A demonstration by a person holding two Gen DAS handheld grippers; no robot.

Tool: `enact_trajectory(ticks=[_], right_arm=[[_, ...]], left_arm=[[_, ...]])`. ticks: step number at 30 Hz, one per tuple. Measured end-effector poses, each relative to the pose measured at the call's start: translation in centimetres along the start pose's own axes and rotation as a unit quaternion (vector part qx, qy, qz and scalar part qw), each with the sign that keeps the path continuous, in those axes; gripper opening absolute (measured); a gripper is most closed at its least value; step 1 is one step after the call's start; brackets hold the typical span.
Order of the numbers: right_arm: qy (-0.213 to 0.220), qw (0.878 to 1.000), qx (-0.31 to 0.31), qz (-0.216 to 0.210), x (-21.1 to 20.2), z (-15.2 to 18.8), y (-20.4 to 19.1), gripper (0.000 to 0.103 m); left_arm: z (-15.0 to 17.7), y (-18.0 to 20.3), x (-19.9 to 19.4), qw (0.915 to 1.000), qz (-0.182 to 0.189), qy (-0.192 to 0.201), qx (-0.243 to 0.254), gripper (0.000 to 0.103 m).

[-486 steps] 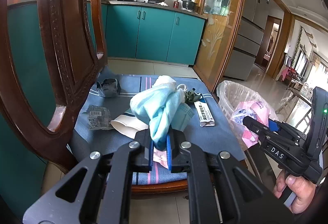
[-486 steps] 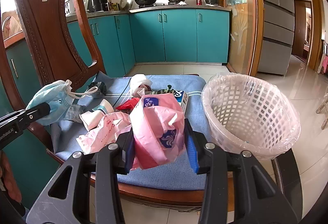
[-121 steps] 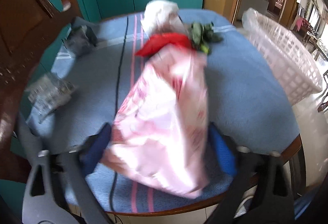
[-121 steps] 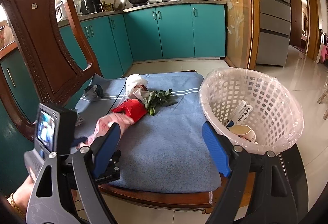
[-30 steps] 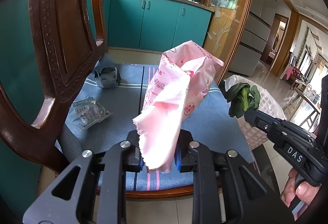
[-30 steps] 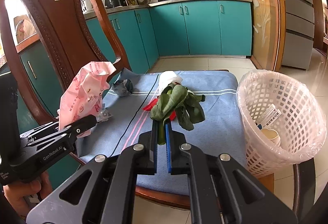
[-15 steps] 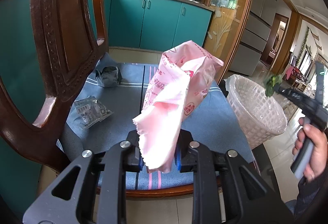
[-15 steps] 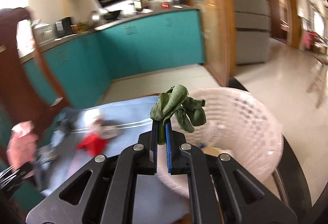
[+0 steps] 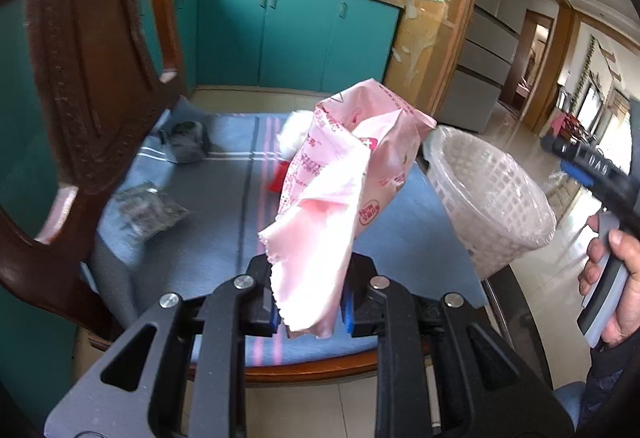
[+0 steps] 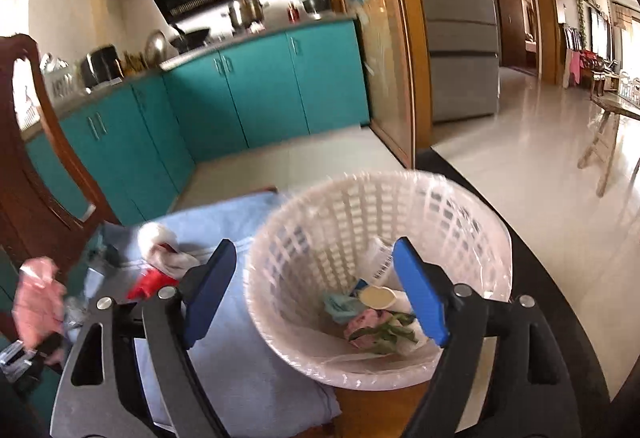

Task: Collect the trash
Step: 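Move the pink bag over the basket and open the left tool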

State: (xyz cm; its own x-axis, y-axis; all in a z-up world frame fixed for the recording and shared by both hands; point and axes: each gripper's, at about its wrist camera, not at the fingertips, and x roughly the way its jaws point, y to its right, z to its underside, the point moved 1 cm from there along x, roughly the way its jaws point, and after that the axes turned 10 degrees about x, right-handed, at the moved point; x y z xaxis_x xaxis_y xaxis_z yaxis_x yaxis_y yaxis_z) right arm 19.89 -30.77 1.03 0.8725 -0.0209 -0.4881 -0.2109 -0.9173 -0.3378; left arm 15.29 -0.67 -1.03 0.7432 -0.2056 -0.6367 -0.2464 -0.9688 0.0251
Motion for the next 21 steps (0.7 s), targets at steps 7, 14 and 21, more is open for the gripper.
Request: enact_trajectory(ticks=[7, 14, 21], right_arm=[[0.046, 0.999, 0.019, -0.001, -1.5, -1.2, 1.3, 0.081], [0.078, 0.993, 0.081, 0.02, -2.2, -2.7, 5.2, 0.082], [0.071, 0.994, 0.084, 0.007, -2.0, -2.5, 5.1, 0.082]], left_arm=[[-1.3, 7.1, 3.6, 0.9972, 0.052, -0.035, 0.04, 0.023], [-6.7, 17.8, 9.7, 0.9903, 0.095, -0.048, 0.09, 0.03], [-7.1, 18.6, 10.2, 0.992, 0.059, -0.044, 0.102, 0.087]])
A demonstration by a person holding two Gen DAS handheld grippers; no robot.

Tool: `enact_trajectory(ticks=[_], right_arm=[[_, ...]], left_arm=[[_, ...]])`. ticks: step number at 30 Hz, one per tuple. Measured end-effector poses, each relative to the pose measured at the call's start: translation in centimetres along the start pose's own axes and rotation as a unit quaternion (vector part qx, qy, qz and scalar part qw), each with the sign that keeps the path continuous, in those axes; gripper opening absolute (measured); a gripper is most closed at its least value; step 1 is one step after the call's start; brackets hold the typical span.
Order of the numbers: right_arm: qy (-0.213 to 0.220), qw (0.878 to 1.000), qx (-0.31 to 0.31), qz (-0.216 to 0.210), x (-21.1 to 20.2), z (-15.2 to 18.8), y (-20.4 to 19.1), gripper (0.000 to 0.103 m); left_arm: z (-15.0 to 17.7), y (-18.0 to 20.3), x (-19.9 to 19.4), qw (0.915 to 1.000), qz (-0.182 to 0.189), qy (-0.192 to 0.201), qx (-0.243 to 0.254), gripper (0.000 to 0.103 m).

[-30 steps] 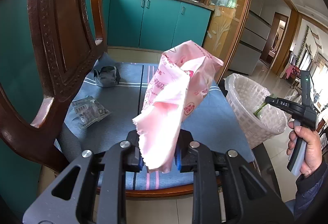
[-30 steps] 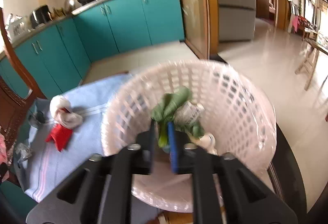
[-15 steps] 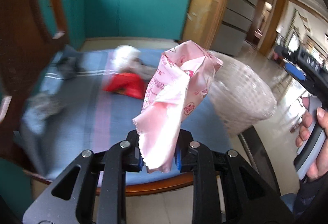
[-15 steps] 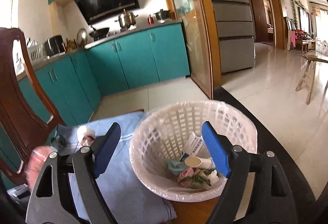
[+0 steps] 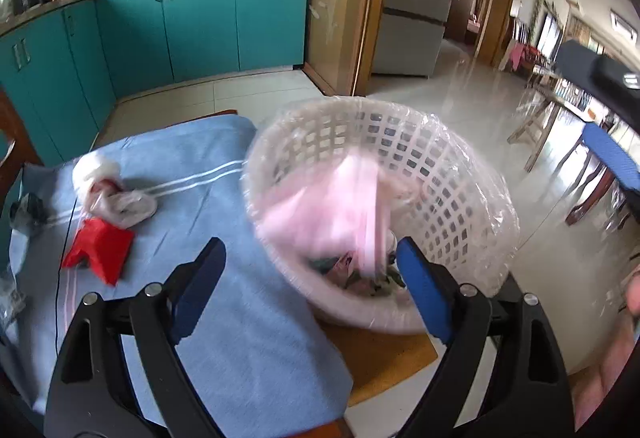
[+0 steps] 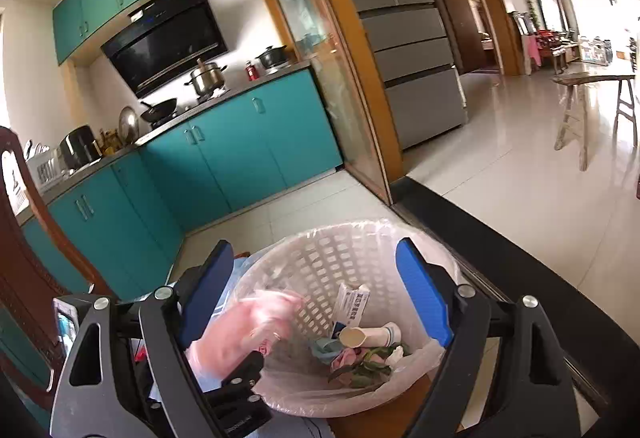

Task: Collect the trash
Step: 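Move the pink bag over the basket and open the left tool, then bring both open tools back above the chair seat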

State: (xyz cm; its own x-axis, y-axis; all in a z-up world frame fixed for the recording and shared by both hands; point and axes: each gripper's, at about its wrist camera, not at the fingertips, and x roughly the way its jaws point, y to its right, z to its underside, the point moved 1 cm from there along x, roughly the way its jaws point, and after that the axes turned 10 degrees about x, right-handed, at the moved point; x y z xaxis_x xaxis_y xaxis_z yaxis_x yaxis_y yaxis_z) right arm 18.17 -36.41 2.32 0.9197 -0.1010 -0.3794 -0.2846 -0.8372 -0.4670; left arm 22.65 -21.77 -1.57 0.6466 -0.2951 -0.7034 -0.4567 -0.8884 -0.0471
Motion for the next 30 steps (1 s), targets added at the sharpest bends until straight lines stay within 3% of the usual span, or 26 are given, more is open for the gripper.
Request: enact_trajectory(ticks=[7, 11, 14, 18, 22, 30], right_arm=[[-0.036, 0.997, -0.049, -0.038, 0.2, 2.6, -4.0, 0.082], [-0.067, 0.991, -0.083, -0.084, -0.5, 5.2, -7.8, 0.082], [-0.089, 0.985, -0.104, -0.11, -1.1, 7.0, -10.2, 0.082], [-0.108, 0.974, -0.154, -0.124, -2.0, 10.2, -13.3, 0.082], [-0.121, 0.967, -0.182, -0.128, -2.4, 12.7, -15.0, 0.082], [-0.129, 0.966, -0.187, -0.121, -2.0, 13.5, -15.2, 0.082]], left_arm=[[6.2, -7.1, -8.9, 0.9941, -0.09, 0.051, -0.035, 0.093], [10.3, -12.4, -13.7, 0.9816, -0.164, 0.069, -0.069, 0.097], [12.9, -15.2, -15.1, 0.9741, -0.192, 0.06, -0.103, 0.097], [14.5, -18.1, -15.3, 0.9701, -0.187, 0.05, -0.146, 0.097], [14.3, -19.1, -14.5, 0.9674, -0.196, 0.041, -0.154, 0.097], [14.9, -19.5, -14.1, 0.9685, -0.188, 0.038, -0.159, 0.097]])
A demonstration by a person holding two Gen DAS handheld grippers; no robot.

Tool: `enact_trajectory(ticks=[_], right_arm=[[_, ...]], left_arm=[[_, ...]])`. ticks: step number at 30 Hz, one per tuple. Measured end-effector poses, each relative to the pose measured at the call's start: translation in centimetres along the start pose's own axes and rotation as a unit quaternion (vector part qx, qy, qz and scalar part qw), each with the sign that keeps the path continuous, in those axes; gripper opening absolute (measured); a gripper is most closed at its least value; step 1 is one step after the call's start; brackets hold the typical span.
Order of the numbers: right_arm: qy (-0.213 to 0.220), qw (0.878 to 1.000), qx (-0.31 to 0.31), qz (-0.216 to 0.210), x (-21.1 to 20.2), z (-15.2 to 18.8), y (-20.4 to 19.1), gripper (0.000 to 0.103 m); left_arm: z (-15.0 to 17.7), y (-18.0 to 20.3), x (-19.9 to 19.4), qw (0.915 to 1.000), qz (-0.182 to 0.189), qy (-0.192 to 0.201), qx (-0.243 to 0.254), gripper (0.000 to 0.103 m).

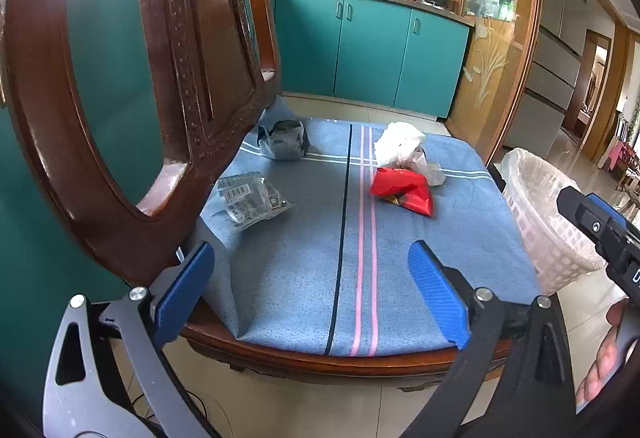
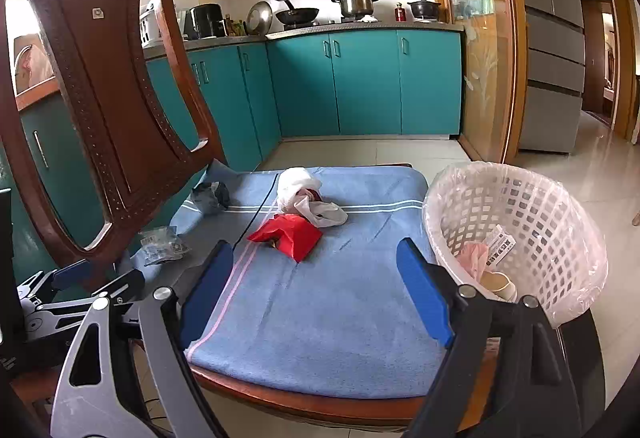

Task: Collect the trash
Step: 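Bring both open tools back above the chair seat, then grasp the clear plastic packet with the left tool while the right tool grasps the red snack bag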

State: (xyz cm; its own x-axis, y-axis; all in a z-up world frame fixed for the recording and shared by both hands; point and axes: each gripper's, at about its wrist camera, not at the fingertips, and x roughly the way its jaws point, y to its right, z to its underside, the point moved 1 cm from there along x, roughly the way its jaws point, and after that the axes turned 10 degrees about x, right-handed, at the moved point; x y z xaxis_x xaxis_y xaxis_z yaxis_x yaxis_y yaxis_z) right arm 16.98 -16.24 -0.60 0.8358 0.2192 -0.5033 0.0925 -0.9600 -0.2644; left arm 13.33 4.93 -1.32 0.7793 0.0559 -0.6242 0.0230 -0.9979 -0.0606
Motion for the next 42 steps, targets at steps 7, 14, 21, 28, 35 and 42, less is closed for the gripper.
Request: enact_trajectory(ticks=[7, 14, 21, 28, 35, 42], right_arm=[[-0.004, 1.0, 0.001, 0.002, 0.2, 0.1, 0.2, 0.082], [-0.004, 1.0, 0.005, 0.002, 0.1, 0.1, 0.5, 0.082], [-0.005, 1.0, 0.006, 0.002, 0.1, 0.2, 0.5, 0.082], [-0.011, 1.0, 0.004, 0.002, 0.5, 0.4, 0.4, 0.082], [-0.021, 1.0, 0.004, 0.008, 1.5, 0.5, 0.6, 0.082], [-0.081, 0.996, -0.035, -0.003, 6.9, 0.2, -0.4, 0.082]], left_arm=[[-0.1, 0.4, 0.1, 1.0, 0.002, 0.0, 0.002, 0.097], [0.0, 0.9, 0.4, 1.0, 0.0, -0.004, 0.007, 0.097], [0.2, 1.0, 1.3, 0.9999, -0.008, -0.012, 0.004, 0.097], [-1.0, 1.5, 4.7, 0.9983, -0.052, -0.025, 0.001, 0.097], [-2.3, 0.5, 9.5, 0.99, -0.112, -0.069, -0.049, 0.097], [-2.7, -2.6, 13.4, 0.972, -0.154, -0.117, -0.134, 0.096]])
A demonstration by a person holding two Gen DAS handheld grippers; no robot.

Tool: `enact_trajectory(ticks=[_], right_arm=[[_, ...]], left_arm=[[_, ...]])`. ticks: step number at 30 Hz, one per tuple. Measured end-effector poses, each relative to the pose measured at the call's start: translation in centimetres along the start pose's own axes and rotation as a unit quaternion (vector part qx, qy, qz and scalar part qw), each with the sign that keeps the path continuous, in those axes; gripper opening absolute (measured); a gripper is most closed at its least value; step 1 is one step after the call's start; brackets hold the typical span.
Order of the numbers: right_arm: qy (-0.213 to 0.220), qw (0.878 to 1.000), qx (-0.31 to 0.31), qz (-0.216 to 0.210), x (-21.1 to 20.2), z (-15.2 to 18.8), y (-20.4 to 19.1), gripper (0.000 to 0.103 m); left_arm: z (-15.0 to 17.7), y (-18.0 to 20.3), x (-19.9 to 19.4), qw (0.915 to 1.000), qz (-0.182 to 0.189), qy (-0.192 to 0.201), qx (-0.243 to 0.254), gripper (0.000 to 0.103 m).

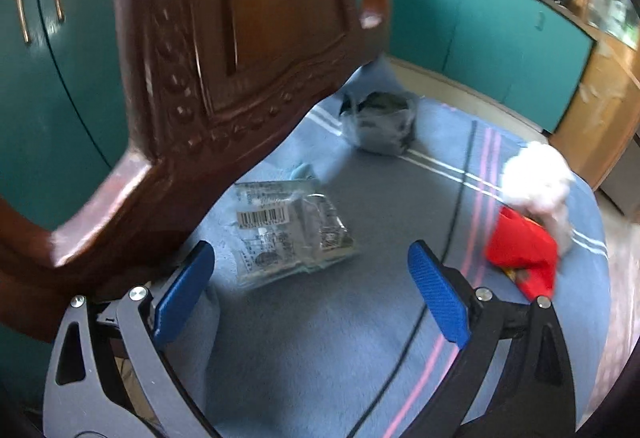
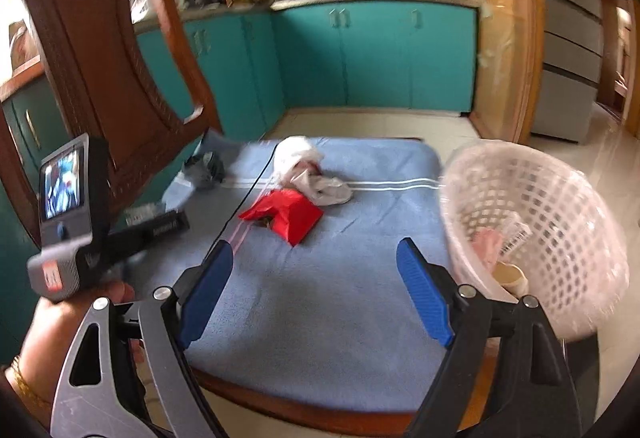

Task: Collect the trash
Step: 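Grasp the clear plastic packet with the left tool while the right tool grasps the red snack bag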

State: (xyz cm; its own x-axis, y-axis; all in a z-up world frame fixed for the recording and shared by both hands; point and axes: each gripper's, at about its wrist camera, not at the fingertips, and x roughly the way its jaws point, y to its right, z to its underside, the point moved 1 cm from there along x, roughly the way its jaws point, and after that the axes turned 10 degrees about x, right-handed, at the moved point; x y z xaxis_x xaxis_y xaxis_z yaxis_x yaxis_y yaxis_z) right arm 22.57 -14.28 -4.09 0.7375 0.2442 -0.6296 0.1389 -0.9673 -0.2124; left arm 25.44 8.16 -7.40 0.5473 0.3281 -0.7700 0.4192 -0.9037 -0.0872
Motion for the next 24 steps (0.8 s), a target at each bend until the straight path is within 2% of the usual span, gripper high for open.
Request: enact_trajectory(ticks=[3, 8, 11, 14, 15, 16, 17, 18, 19, 20, 24], right_arm=[[-0.045, 0.999, 0.015, -0.014, 3.7, -0.7, 0.2, 0.082], [-0.077, 0.997, -0.004, -0.029, 8.2, -1.6, -1.4, 0.082], [-0.074, 0.997, -0.028, -0.019, 10.6, -2.1, -2.7, 0.082], [-0.091, 0.995, -0.033, -0.022, 13.2, -2.3, -3.3, 0.08], [-0.098, 0.994, -0.037, -0.02, 13.9, -2.3, -3.4, 0.077], [-0.101, 0.994, -0.038, -0.018, 14.3, -2.3, -3.4, 0.065], [-0.105, 0.994, -0.037, -0.018, 14.6, -2.3, -3.2, 0.047], [-0.114, 0.993, -0.029, -0.019, 14.9, -2.2, -2.9, 0.036], [-0.115, 0.993, -0.022, -0.022, 14.9, -2.2, -2.8, 0.033], [-0.113, 0.993, -0.019, -0.026, 14.6, -2.2, -2.7, 0.024], [-0.096, 0.995, -0.021, -0.031, 11.2, -2.2, -2.5, 0.023]], left_arm=[[-0.3, 0.3, 0.8, 0.9999, 0.003, -0.012, -0.004, 0.096], [-0.6, 0.7, 2.3, 0.9993, 0.014, -0.034, -0.004, 0.096], [-0.3, 0.6, 3.6, 0.9976, 0.034, -0.059, -0.009, 0.087], [-0.5, 0.1, 4.1, 0.9969, 0.046, -0.063, -0.012, 0.074], [-0.6, -0.1, 4.0, 0.9963, 0.057, -0.063, -0.011, 0.064], [-0.7, -0.3, 4.0, 0.9954, 0.071, -0.063, -0.012, 0.052], [-0.7, -0.5, 3.9, 0.9947, 0.08, -0.063, -0.012, 0.043], [-0.7, -0.5, 3.9, 0.9934, 0.095, -0.064, -0.008, 0.024], [-0.7, -0.5, 3.7, 0.9921, 0.109, -0.062, 0.0, 0.017], [-0.6, -0.4, 3.3, 0.9912, 0.12, -0.056, 0.008, 0.016], [-0.5, 0.2, 0.7, 0.9842, 0.17, -0.023, 0.043, 0.012]])
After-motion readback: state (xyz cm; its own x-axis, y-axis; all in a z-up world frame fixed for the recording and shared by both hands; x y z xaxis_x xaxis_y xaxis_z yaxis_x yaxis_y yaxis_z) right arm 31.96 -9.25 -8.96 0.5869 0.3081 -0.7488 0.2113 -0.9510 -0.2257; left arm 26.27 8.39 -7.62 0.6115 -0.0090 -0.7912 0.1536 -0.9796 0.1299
